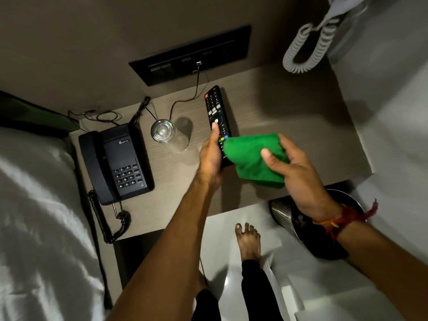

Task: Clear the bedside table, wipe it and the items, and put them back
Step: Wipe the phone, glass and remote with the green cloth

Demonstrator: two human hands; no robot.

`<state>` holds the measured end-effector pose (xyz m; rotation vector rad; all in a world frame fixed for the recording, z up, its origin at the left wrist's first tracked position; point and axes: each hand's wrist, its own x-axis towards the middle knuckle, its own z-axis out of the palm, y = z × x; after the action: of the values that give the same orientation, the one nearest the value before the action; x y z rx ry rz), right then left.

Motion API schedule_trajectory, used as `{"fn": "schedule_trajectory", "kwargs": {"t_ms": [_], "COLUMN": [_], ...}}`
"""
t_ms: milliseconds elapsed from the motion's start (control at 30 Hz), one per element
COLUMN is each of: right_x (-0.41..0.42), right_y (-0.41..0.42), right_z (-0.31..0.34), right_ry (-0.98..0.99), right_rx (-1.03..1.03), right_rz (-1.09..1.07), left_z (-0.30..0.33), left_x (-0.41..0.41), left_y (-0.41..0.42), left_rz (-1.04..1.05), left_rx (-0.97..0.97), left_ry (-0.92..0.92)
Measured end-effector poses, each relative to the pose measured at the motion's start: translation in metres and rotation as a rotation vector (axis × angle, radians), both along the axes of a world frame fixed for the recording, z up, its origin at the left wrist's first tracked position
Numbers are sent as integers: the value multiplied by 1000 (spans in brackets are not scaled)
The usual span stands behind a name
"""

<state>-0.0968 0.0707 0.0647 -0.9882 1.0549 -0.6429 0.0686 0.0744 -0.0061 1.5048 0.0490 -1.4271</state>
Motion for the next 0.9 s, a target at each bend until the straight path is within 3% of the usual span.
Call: {"fn": "schedule_trajectory", "kwargs": {"t_ms": [267, 467, 600, 667, 733, 833, 900], "right_x": [-23, -23, -31, -37, -40, -55, -67], "right_y": [-6, 19, 53, 78, 102, 145, 167], "right_z": [2, 18, 23, 35, 49, 81, 97], "right_ry": [-98, -172, -178, -195, -180, -99, -56], "right_rx": [321, 392, 368, 328, 290, 246, 215], "right_rz": [-699, -843, -888, -945, -993, -1105, -1128], "left_z": [-29, -26, -12, 10, 37, 93, 119], "left_x": [-20, -1, -4, -14, -34, -87, -112], "left_y": [-2, 0, 16, 33, 51, 92, 111], "left_rz": [-255, -679, -740, -785, -791, -914, -974], "left_rx": [183, 307, 453, 384, 172, 13, -37], "left_ry": [-581, -889, -963, -1037, -846, -138, 178]}}
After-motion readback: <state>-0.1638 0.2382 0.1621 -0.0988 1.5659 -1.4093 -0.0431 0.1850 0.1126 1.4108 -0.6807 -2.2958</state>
